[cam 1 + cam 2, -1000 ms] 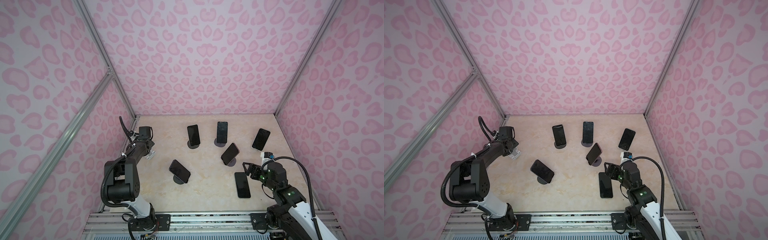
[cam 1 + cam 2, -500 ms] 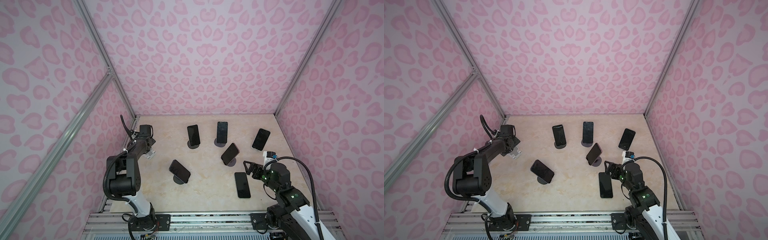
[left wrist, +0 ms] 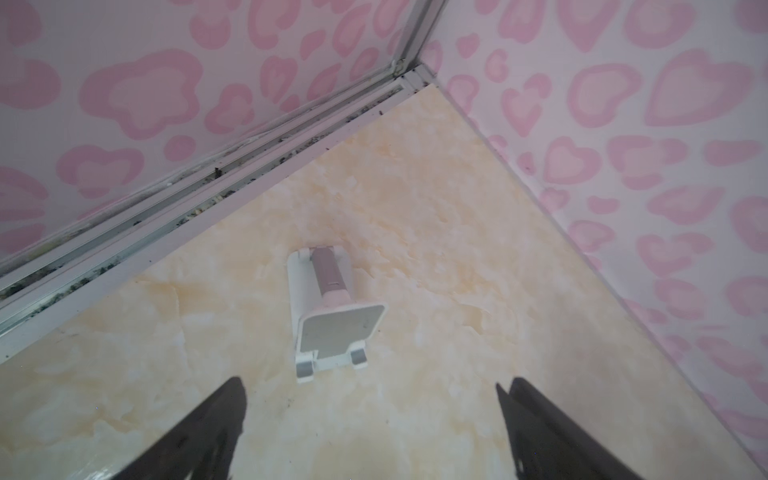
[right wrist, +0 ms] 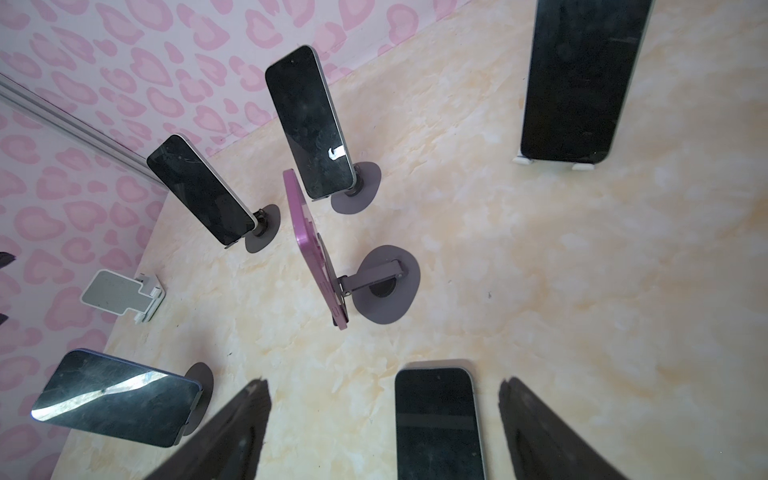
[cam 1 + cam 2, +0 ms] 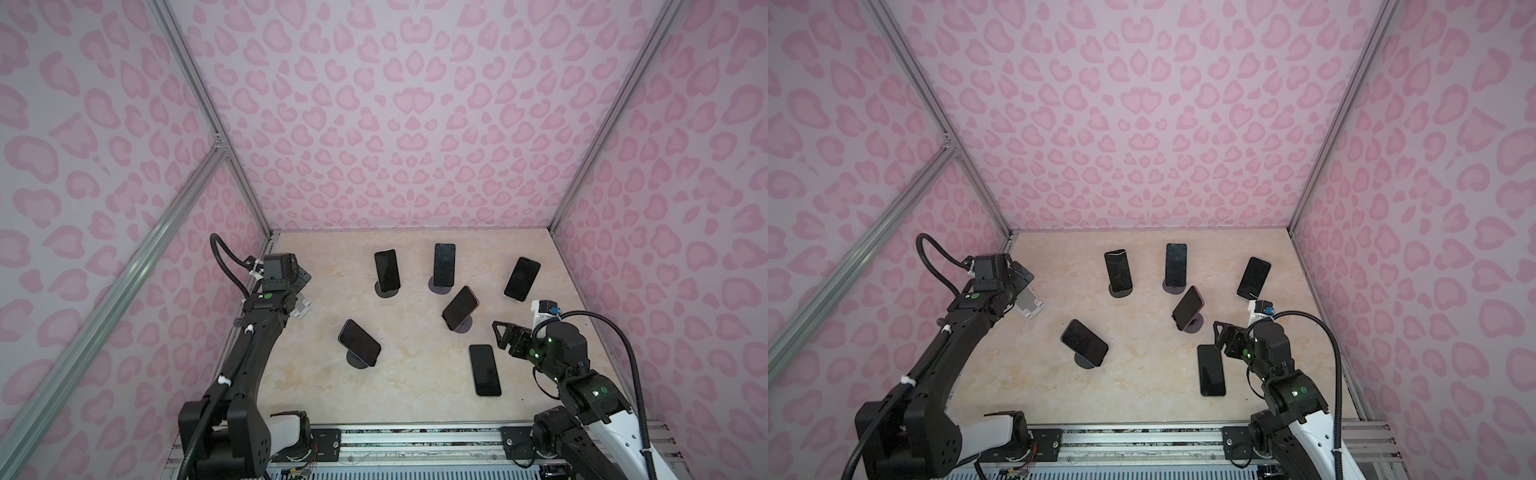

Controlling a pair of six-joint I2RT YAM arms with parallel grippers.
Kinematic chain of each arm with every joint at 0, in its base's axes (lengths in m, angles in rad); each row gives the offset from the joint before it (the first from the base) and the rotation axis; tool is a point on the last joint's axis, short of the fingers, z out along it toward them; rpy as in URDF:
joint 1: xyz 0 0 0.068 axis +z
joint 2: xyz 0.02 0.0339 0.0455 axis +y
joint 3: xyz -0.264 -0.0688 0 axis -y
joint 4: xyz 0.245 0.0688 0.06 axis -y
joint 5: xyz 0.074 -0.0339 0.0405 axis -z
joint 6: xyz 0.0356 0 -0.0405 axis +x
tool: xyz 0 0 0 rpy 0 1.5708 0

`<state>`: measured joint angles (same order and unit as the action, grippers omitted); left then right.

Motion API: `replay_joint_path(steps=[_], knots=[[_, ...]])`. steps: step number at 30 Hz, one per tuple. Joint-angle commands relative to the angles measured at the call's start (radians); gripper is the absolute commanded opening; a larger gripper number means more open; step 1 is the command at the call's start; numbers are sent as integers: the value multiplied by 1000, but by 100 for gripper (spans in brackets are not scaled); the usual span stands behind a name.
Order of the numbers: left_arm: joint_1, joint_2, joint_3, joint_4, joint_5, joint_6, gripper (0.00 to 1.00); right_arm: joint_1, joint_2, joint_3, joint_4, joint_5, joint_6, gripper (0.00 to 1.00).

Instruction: Remove the phone from the phone stand

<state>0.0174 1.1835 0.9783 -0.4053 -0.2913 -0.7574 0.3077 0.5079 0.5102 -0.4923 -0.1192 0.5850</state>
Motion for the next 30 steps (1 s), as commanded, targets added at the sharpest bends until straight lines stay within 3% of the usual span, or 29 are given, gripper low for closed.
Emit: replay_joint_path(steps=[1, 7, 11, 16, 20, 22, 23, 25, 27, 28, 29, 30], knots=[[-13, -180, -48, -70, 71, 19, 99, 0, 24, 19, -55, 23, 8, 85], [-13, -606, -187, -105, 362, 90, 99, -1, 67, 73, -66, 157, 16, 83], [-15, -755, -225, -200, 511, 126, 99, -3, 154, 173, -104, 179, 9, 75], [-14, -838, -225, -298, 616, 150, 99, -5, 228, 283, -121, 196, -5, 45], [-15, -892, -179, -341, 615, 177, 99, -6, 274, 328, -132, 172, -17, 18], [-15, -904, -167, -349, 623, 176, 99, -7, 281, 333, -136, 174, -18, 16], [-16, -906, -163, -349, 637, 180, 99, -5, 278, 334, -140, 186, -16, 18], [-22, -906, -173, -351, 646, 182, 99, -6, 272, 334, -153, 229, -16, 39], [-33, -905, -204, -340, 644, 167, 99, -6, 264, 331, -168, 302, -32, 48], [-39, -903, -222, -330, 646, 158, 99, -5, 264, 331, -178, 343, -38, 57], [-43, -896, -241, -318, 648, 147, 99, -6, 269, 334, -194, 393, -40, 72], [-49, -885, -251, -309, 650, 141, 99, -6, 276, 345, -211, 435, -42, 97]])
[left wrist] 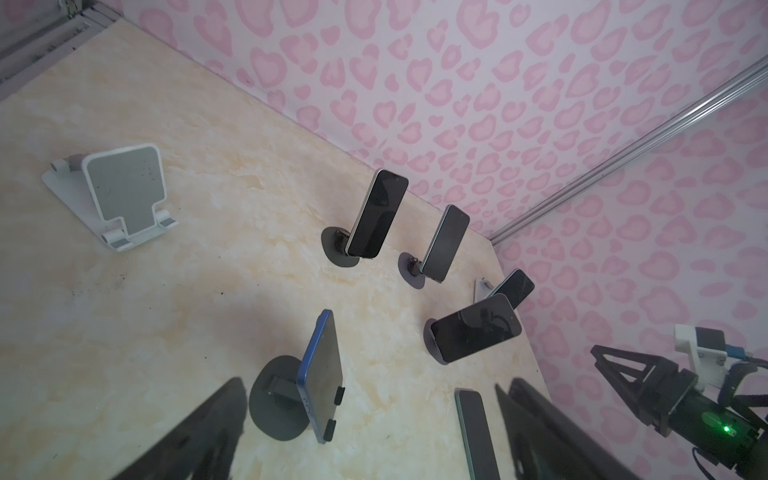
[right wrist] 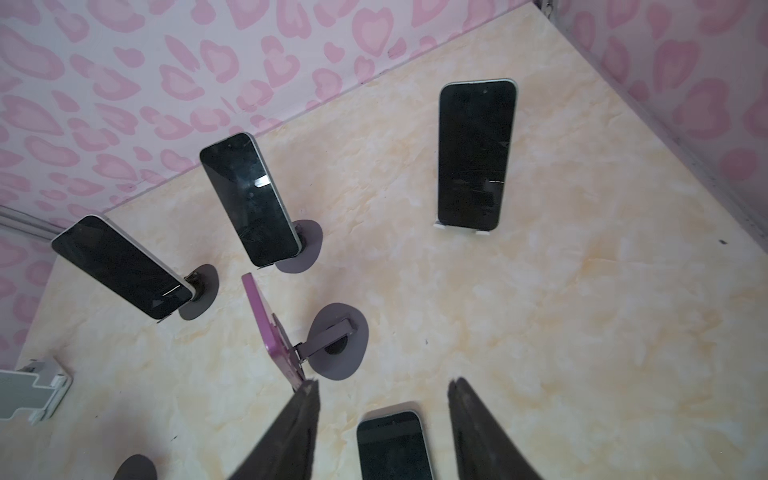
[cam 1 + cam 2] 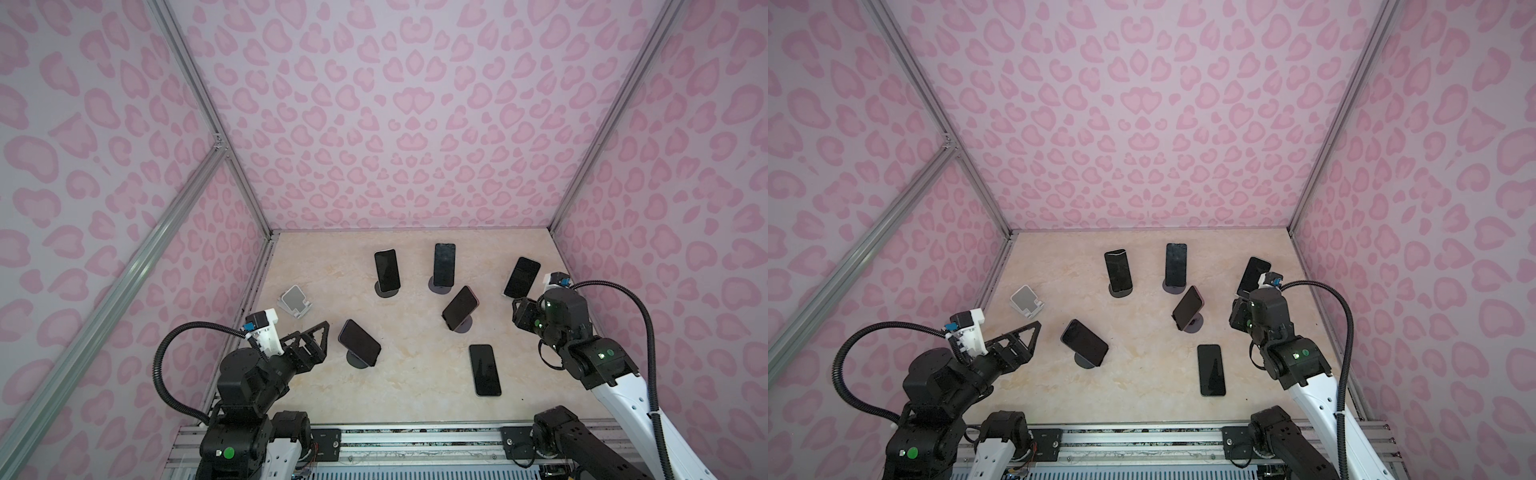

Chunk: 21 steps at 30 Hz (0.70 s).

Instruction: Remove the phone from the phone stand

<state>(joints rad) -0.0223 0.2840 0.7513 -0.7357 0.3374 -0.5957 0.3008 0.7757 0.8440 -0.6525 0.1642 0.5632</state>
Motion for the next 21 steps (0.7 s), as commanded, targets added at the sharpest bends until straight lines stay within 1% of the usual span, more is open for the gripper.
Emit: replay_joint_path(steps=[1, 4, 5, 6, 7, 9, 11, 12, 14, 15, 16, 17, 19, 21], knots=[[-16, 23, -28, 29, 19, -27, 99, 1, 15, 19, -64, 171, -19, 98], [-50, 63, -11, 49, 17, -44, 98, 1, -6, 10, -29, 190, -9, 98], [-62, 81, 9, 49, 18, -40, 98, 1, -33, -2, -6, 161, -20, 98], [-73, 94, 29, 42, 17, -36, 98, 1, -63, -19, 24, 108, -40, 94], [-84, 110, 56, 32, 11, -24, 98, 0, -100, -42, 69, 31, -75, 86], [-97, 136, 102, 2, -4, -1, 98, 0, -146, -57, 115, -10, -55, 64], [-106, 151, 130, -21, -16, 13, 98, 1, -118, -6, 75, -50, -51, 44], [-107, 153, 135, -27, -15, 16, 98, 1, -91, 33, 46, -91, -54, 35], [-108, 148, 122, -27, -5, 11, 97, 17, -59, 76, 17, -165, -45, 21], [-108, 142, 105, -23, -3, 7, 97, 37, -53, 86, 20, -185, -34, 20], [-107, 136, 84, -19, -7, 8, 97, 76, -49, 91, 27, -184, -23, 20], [-107, 132, 66, -25, -26, 17, 97, 131, -47, 98, 36, -158, -15, 23], [-107, 130, 51, -60, -112, 20, 97, 263, -32, 109, 53, -75, -5, 29], [-108, 122, 31, -67, -173, -2, 97, 425, 8, 124, 65, 41, -9, 34]])
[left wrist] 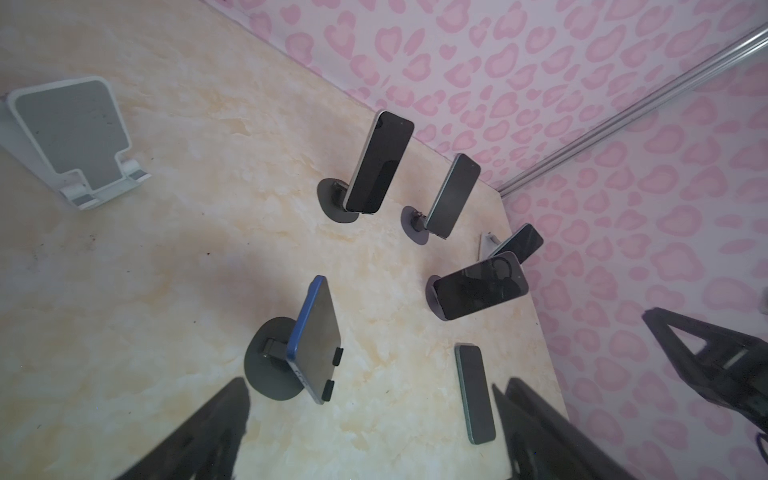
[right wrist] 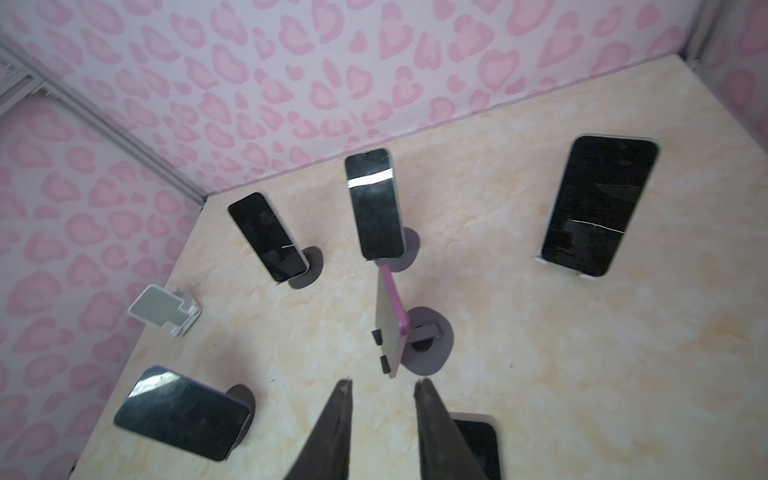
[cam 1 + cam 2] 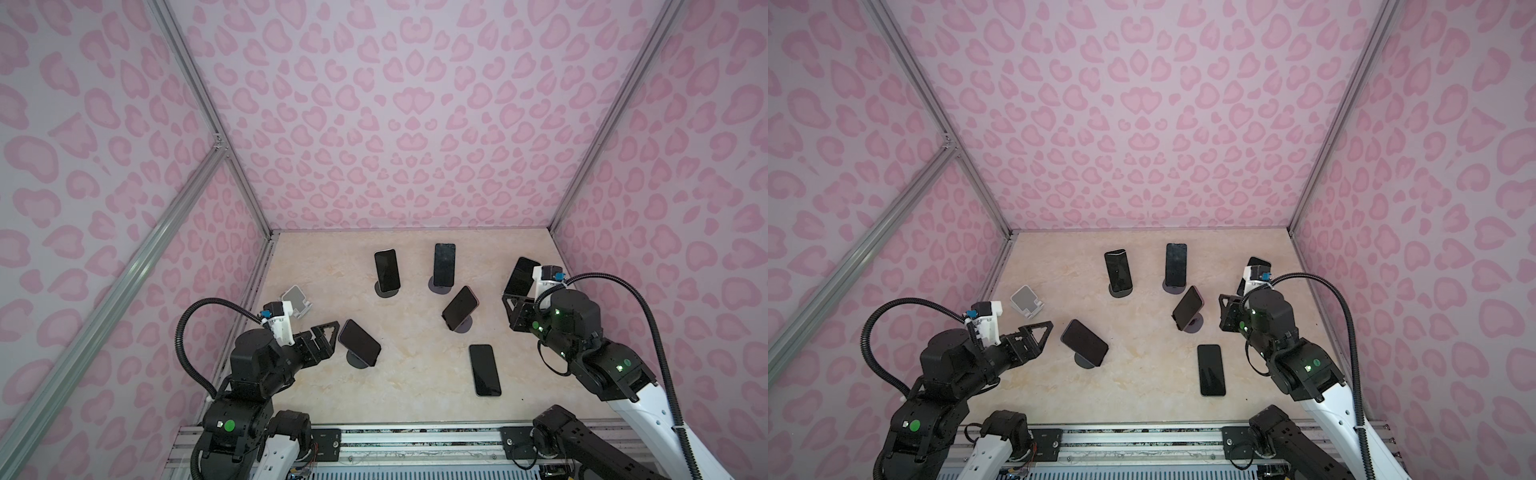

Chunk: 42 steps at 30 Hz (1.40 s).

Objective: Remove the phone from the phone stand
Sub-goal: 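Move the right gripper across toward the blue-edged phone on its dark stand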

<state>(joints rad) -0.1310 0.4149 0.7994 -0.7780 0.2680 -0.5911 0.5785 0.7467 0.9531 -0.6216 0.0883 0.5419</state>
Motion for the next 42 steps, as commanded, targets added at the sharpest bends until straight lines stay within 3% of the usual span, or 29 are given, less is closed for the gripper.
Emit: replay_joint_path(steps=[1, 3, 8, 14, 17, 19, 22, 24, 26, 33, 35, 38, 40, 42], knots=[[1, -15, -30, -19, -115, -21, 97, 218, 61, 22, 42, 156, 1, 37], [1, -24, -58, -1, -123, -52, 97, 348, 137, 55, 44, 211, -44, 43], [1, -42, -99, 2, -177, -115, 97, 526, 319, 130, 25, 291, -175, 58], [1, -55, -113, -5, -172, -143, 97, 575, 389, 117, 142, 271, -283, 75], [2, -61, -114, -9, -158, -150, 97, 575, 338, 27, 272, 314, -227, 86], [1, -68, -115, -8, -157, -150, 97, 568, 253, -77, 395, 263, -234, 93], [1, -69, -114, -4, -171, -150, 97, 547, 108, -251, 606, 265, -239, 81], [1, -59, -110, 0, -174, -152, 97, 519, 88, -237, 533, 308, -169, 72], [1, -45, -105, 7, -172, -156, 97, 492, 135, -164, 400, 273, -180, 67], [1, -28, -114, 33, -172, -185, 97, 568, 333, -15, 259, 326, -244, 75], [1, -31, -114, 31, -177, -186, 97, 572, 363, -24, 314, 287, -259, 80], [1, -37, -113, 21, -184, -183, 97, 570, 397, -50, 417, 178, -284, 80], [2, -43, -113, 14, -192, -181, 97, 566, 422, -55, 460, 107, -299, 74], [1, -52, -117, 8, -204, -184, 97, 551, 472, -22, 451, 108, -255, 61]])
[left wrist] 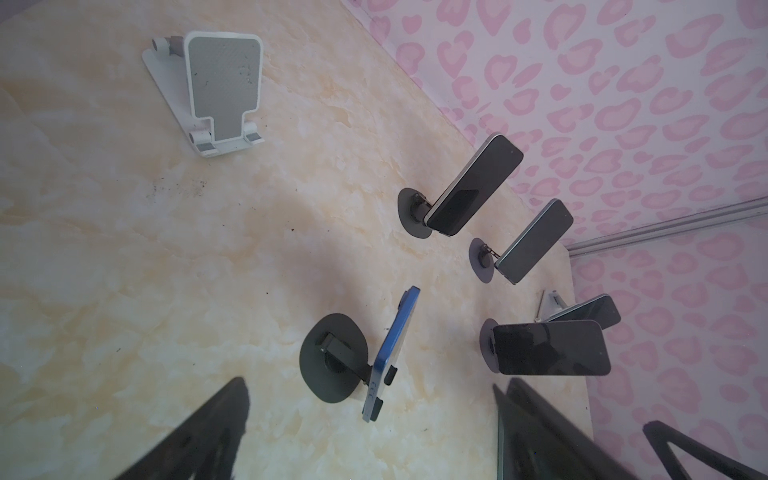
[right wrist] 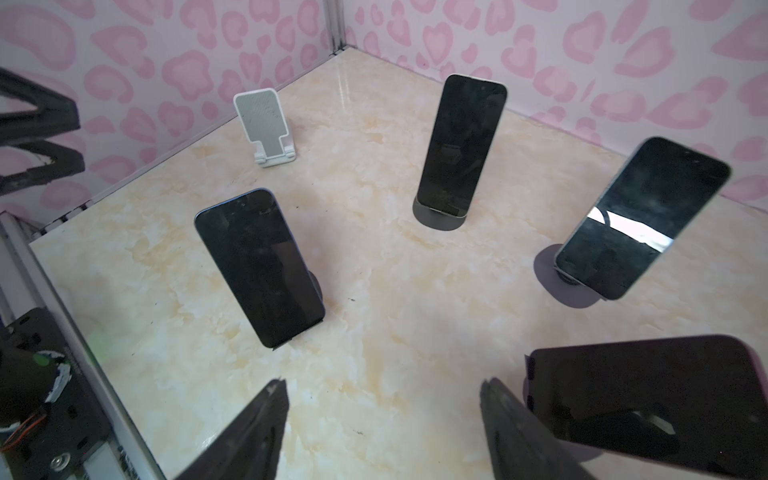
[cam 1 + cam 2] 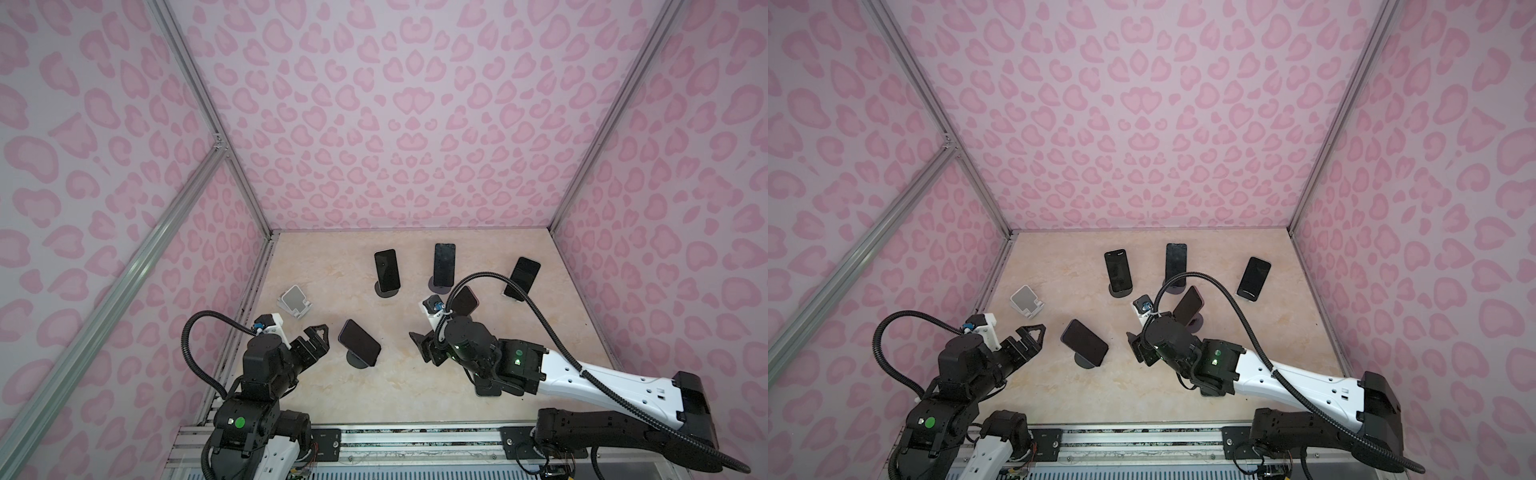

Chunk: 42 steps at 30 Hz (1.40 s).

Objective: Remove the phone from the phone stand
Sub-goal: 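Move the right gripper across toward the blue-edged phone on its dark stand, then lower the right gripper around the blue-edged phone's top edge and close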

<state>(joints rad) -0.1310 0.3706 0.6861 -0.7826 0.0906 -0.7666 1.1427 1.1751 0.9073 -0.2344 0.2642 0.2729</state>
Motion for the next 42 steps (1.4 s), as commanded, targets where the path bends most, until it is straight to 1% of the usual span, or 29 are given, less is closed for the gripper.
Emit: replay_joint_path(steps=[1, 3, 5, 6, 7, 10, 11, 13, 14, 15, 16, 17, 18, 20, 24, 28, 32, 38, 42], knots=[[1, -13, -6, 13, -32, -13, 97, -25, 84, 54, 38, -67, 43, 50], [2, -18, -5, 8, -41, -20, 97, -38, 156, 99, 8, -74, 80, 31], [1, -25, 0, -2, -47, -23, 97, -39, 228, 130, 18, -89, 104, 12], [2, -27, 1, -7, -53, -25, 97, -38, 258, 143, 26, -108, 109, 5], [1, -31, 1, -14, -57, -25, 97, -38, 293, 161, 32, -134, 110, 0], [1, -36, 5, -32, -72, -20, 97, -38, 367, 221, 26, -207, 91, 0], [2, -36, 7, -37, -78, -18, 97, -37, 383, 239, 27, -230, 71, 5], [1, -33, 6, -42, -90, -13, 97, -34, 403, 266, 38, -273, 14, 22], [2, -35, 4, -41, -94, -10, 97, -34, 414, 279, 48, -305, -30, 34], [1, -32, 2, -40, -95, -7, 97, -34, 424, 286, 64, -340, -74, 43], [1, -31, 0, -38, -93, -7, 97, -34, 431, 288, 76, -374, -111, 49], [1, -27, -5, -34, -91, -6, 98, -35, 444, 295, 89, -420, -159, 59], [1, -26, -8, -29, -84, -6, 97, -36, 459, 309, 88, -458, -195, 66], [1, -18, -17, -26, -73, -5, 98, -39, 490, 346, 75, -487, -249, 78], [1, -12, -17, -30, -66, 2, 98, -51, 545, 408, 71, -522, -321, 84], [1, -23, -9, -43, -69, 18, 99, -71, 581, 445, 86, -598, -353, 91], [1, -37, -7, -52, -71, 27, 100, -88, 631, 494, 54, -616, -375, 98], [2, -32, -7, -61, -80, 31, 99, -97, 683, 547, 35, -611, -388, 98], [1, -28, -6, -60, -81, 34, 98, -99, 723, 609, 5, -584, -395, 98]])
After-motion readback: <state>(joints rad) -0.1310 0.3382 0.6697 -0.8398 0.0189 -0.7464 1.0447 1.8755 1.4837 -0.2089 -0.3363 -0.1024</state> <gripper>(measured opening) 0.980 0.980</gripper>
